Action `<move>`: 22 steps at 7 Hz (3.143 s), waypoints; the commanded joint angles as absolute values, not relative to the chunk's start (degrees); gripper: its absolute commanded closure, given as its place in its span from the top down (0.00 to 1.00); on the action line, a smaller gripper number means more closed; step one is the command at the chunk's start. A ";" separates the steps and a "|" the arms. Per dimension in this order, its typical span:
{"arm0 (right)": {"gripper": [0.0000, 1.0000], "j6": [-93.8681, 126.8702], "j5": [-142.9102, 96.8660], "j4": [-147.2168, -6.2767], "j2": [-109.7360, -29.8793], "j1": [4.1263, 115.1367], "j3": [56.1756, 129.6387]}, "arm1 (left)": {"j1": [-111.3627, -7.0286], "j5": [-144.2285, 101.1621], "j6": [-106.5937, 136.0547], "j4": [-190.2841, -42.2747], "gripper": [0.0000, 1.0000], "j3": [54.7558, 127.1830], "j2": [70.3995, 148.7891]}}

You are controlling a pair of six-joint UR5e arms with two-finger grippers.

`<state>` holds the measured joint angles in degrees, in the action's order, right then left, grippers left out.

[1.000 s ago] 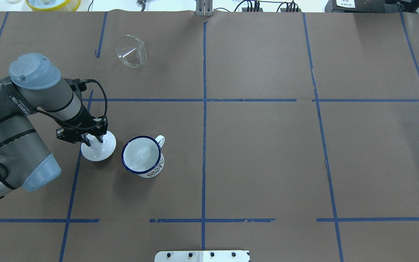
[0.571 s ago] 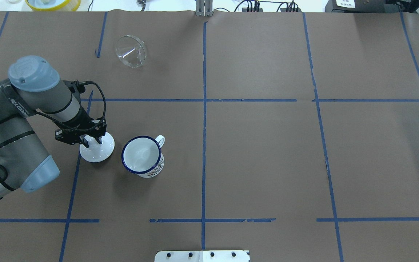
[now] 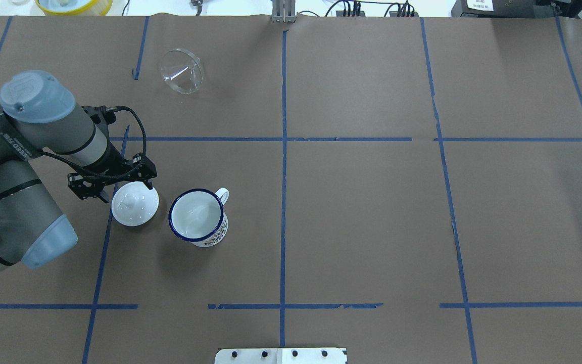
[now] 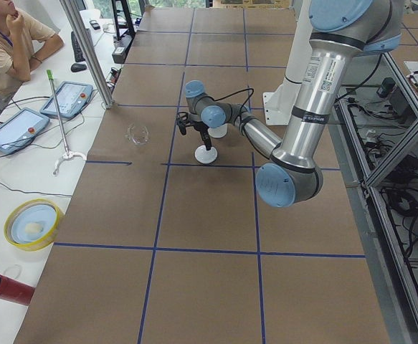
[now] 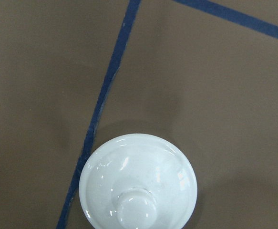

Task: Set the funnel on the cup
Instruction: 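Lower the lid onto the table and open the left gripper, then move the left gripper to the glass funnel farther from the robot, then grasp the rim of the clear glass funnel with the left gripper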

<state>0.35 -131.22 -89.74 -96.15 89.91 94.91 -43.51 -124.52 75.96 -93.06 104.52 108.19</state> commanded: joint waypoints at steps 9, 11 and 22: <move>1.00 0.35 -131.22 -89.74 -96.15 89.91 94.92 | -50.10 -94.95 132.43 -145.28 1.00 74.02 122.85; 1.00 0.35 -131.22 -89.74 -96.15 89.91 94.92 | -48.62 -88.63 139.19 -151.92 1.00 65.60 127.25; 1.00 0.35 -131.22 -89.74 -96.15 89.91 94.92 | -47.37 -83.76 139.31 -157.15 0.12 54.49 131.57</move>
